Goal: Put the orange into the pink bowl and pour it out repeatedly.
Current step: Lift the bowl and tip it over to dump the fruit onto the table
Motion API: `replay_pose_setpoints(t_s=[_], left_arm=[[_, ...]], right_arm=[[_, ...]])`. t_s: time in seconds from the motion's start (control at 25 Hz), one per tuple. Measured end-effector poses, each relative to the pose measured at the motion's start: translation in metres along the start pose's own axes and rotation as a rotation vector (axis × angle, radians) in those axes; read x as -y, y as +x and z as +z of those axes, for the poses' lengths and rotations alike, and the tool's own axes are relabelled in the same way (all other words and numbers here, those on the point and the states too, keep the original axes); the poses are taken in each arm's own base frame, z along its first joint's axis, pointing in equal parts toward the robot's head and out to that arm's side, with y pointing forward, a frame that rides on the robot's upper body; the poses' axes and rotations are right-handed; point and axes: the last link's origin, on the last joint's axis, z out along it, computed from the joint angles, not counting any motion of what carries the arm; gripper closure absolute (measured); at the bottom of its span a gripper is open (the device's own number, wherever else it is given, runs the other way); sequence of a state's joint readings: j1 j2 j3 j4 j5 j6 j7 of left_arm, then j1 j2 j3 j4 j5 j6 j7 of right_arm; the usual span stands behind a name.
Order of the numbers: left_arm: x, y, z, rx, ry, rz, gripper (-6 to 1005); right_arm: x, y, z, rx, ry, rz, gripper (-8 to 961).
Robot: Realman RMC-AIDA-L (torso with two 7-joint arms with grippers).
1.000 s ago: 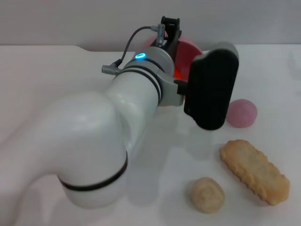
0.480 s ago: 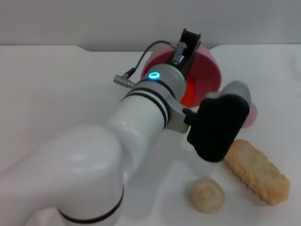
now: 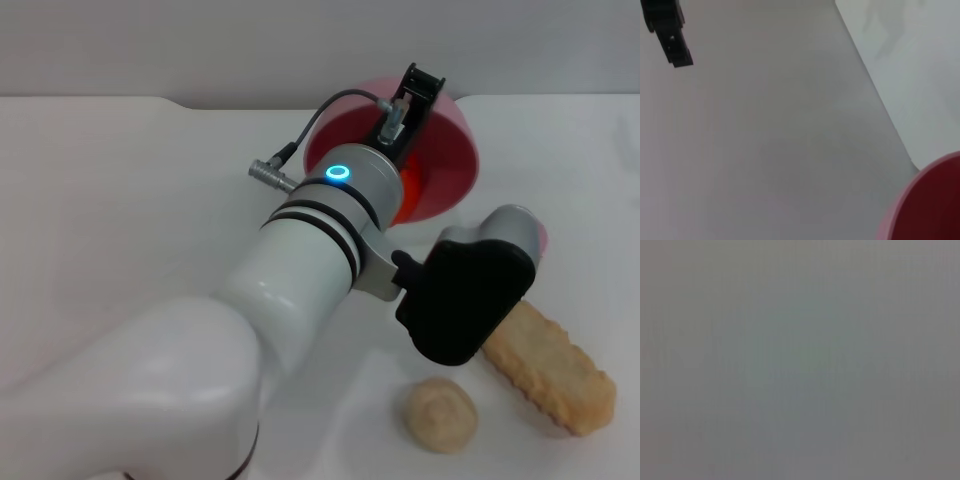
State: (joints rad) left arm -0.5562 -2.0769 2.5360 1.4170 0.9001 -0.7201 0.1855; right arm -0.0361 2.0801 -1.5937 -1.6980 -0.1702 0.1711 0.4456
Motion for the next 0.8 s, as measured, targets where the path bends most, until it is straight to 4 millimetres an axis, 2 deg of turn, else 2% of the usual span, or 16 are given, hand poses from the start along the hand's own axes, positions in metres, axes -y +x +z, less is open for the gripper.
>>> replay_pose_setpoints(t_s=[0.68, 0.8], left_arm=[[-0.003, 0.009, -0.005, -0.018, 0.073, 0.15, 955], [-0.007, 0.016, -0.009, -0.039, 0.1, 0.218, 955]], right_arm=[[-0.002, 0.001, -0.001, -0.005, -0.004, 0.001, 264], [-0.002, 0.001, -0.001, -0.005, -0.005, 0.001, 264]])
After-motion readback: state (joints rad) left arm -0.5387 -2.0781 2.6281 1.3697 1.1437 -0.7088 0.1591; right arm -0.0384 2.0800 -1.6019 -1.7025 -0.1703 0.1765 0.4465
